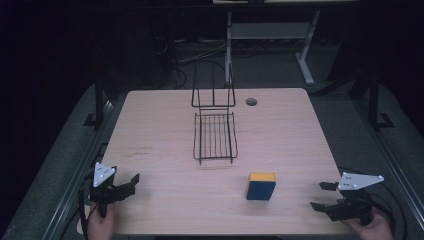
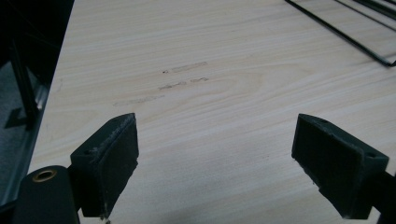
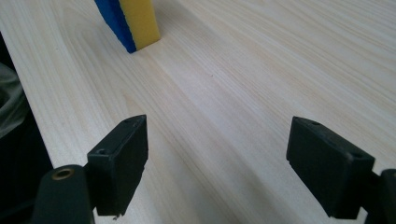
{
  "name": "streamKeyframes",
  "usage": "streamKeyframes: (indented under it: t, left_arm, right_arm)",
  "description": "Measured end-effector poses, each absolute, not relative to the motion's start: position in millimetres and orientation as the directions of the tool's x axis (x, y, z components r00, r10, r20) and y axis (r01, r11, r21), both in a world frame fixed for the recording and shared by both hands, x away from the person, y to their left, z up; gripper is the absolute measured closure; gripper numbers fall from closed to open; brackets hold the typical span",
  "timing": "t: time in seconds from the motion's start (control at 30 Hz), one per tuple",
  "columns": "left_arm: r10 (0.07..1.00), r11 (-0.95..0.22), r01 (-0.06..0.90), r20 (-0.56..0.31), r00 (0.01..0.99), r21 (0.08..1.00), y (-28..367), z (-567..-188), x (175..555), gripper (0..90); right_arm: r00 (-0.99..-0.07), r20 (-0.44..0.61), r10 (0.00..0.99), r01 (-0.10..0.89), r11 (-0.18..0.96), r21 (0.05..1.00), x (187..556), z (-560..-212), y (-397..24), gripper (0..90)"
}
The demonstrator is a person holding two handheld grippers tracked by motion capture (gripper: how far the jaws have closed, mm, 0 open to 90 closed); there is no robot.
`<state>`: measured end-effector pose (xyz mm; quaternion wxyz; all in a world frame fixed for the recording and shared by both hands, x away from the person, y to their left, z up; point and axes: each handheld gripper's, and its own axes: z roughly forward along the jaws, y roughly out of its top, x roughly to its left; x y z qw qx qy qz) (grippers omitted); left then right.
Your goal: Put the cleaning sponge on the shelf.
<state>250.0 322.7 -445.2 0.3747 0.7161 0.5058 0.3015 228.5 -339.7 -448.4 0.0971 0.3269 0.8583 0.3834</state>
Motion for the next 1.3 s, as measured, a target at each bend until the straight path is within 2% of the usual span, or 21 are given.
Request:
streamKeyframes:
  t: [0.53, 1.3]
  left_arm:
    - [0.954, -0.179, 0.484, 0.030, 0.300, 0.856, 329, -442, 246, 14.1]
    - [0.951, -0.193, 0.465, 0.047, 0.306, 0.864, 326, -440, 245, 14.1]
  right_arm:
    - [-0.803, 0.070, 0.591, 0.457, 0.537, 0.709, 231, -447, -318, 20.2]
    - [-0.866, 0.034, 0.499, 0.382, 0.616, 0.688, 238, -443, -271, 18.5]
